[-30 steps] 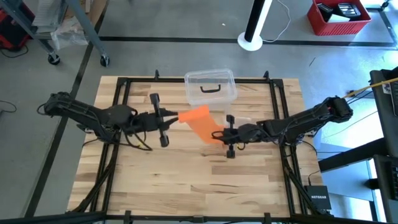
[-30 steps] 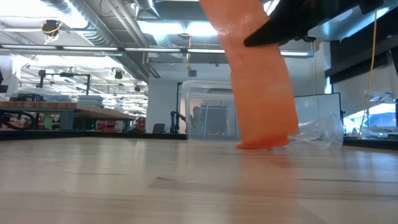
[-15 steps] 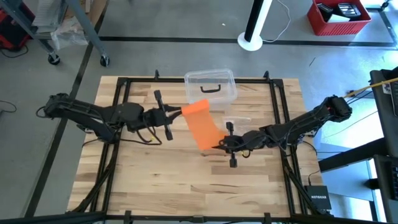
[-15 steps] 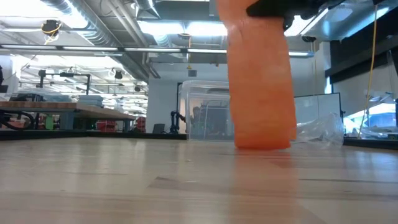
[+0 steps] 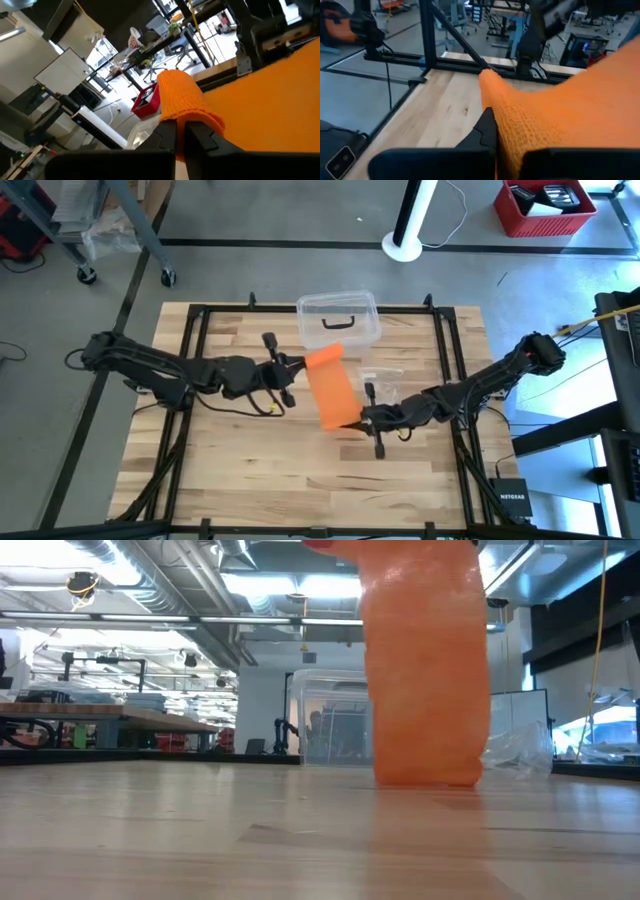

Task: Roll bandage
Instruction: Roll the orange bandage

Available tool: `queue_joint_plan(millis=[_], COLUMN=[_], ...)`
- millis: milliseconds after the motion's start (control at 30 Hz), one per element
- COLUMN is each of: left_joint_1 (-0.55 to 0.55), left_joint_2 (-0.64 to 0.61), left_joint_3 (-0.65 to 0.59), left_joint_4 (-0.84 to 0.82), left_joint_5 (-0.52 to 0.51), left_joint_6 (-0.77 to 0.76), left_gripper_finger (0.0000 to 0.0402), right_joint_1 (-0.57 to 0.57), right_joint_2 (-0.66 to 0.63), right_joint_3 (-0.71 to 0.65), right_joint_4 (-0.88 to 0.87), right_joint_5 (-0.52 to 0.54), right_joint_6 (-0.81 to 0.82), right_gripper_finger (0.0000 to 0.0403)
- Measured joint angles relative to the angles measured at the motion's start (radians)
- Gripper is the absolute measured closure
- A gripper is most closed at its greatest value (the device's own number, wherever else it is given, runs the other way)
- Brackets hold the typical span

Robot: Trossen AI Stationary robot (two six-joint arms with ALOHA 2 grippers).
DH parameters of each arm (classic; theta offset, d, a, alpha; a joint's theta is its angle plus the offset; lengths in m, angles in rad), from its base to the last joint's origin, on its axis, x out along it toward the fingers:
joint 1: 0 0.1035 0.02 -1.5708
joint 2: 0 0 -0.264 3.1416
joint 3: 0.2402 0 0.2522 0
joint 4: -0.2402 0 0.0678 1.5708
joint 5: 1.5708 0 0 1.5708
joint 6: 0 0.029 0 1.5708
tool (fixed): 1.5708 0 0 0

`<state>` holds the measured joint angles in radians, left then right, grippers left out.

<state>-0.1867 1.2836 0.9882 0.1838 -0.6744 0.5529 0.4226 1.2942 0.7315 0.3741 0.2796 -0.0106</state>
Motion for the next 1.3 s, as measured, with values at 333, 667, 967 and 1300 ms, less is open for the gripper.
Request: queue_joint_plan(millis=[333, 667, 967, 1300], left_joint_1=[0.0, -0.039, -0.121, -0.199], left_joint_2=[0.023, 0.058, 0.171, 0.273], left_joint_3=[0.0, 0.0, 0.0, 0.001], left_joint_4=[-0.05, -0.061, -0.011, 0.09], left_joint_5=[-0.016, -0.014, 0.049, 0.061], left_joint_6=[-0.035, -0.081, -0.127, -0.204], left_gripper_finger=[0.04, 0.04, 0.04, 0.04], right_joint_1=[0.109, 0.119, -0.061, -0.332], right_joint_2=[0.0, 0.0, 0.0, 0.0], right_joint_3=[0.105, 0.3, 0.397, 0.401], right_joint_4=[0.047, 0.037, 0.013, -0.126], right_joint_5=[0.032, 0.127, 0.16, 0.082], right_joint_6=[-0.212, -0.576, -0.677, -0.502], right_gripper_finger=[0.0402, 0.0402, 0.0402, 0.0402])
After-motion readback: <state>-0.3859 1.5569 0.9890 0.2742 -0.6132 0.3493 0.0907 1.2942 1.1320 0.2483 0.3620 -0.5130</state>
